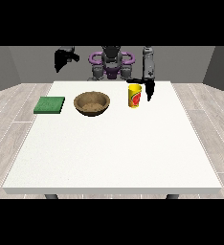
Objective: Pick the cup and pour the ball into the bowl, then pick the bowl and place it on the pad
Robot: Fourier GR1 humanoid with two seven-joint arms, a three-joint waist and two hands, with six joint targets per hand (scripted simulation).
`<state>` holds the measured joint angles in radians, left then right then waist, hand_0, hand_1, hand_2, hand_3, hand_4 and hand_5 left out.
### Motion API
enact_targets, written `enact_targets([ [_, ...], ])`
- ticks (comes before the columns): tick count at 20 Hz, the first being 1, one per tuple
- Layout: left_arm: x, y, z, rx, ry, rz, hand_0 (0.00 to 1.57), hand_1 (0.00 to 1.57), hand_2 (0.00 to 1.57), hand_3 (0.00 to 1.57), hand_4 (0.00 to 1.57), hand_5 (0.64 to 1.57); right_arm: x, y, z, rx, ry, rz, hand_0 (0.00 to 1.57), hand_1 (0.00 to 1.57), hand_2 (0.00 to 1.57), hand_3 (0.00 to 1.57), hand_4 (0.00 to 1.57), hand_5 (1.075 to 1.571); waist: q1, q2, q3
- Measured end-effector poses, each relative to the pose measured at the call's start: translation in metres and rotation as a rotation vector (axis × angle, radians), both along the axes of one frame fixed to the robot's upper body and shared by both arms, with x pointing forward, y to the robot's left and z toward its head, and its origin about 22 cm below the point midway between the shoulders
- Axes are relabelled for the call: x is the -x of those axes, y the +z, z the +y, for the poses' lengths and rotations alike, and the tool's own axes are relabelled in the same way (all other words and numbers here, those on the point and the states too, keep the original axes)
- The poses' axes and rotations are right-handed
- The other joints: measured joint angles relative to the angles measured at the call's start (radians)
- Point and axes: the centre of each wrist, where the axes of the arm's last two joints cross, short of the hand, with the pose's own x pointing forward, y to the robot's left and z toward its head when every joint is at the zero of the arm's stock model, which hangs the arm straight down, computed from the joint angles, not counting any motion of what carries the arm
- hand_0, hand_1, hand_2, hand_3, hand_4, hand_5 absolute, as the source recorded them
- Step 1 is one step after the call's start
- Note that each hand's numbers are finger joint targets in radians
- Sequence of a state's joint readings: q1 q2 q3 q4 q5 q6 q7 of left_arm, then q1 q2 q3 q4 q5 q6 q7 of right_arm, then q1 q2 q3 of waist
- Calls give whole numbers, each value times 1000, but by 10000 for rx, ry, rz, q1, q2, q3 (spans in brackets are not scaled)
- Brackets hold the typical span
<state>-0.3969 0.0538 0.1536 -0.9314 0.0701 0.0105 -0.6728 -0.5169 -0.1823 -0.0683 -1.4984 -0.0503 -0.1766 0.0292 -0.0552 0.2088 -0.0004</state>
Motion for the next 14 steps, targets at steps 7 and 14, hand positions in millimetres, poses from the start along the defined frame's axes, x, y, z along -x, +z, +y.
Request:
enact_targets([
  [7,-10,-9,-9,64,-18,76,0,0,0,0,0,1531,-9,-4,-25,17,-119,53,0,0,373,554,623,1567,-37,25,0],
  [14,-22,-12,-6,-12,250,-53,0,0,0,0,0,1569,-12,2,-29,106,23,-204,0,0,360,487,626,1568,-315,316,2],
])
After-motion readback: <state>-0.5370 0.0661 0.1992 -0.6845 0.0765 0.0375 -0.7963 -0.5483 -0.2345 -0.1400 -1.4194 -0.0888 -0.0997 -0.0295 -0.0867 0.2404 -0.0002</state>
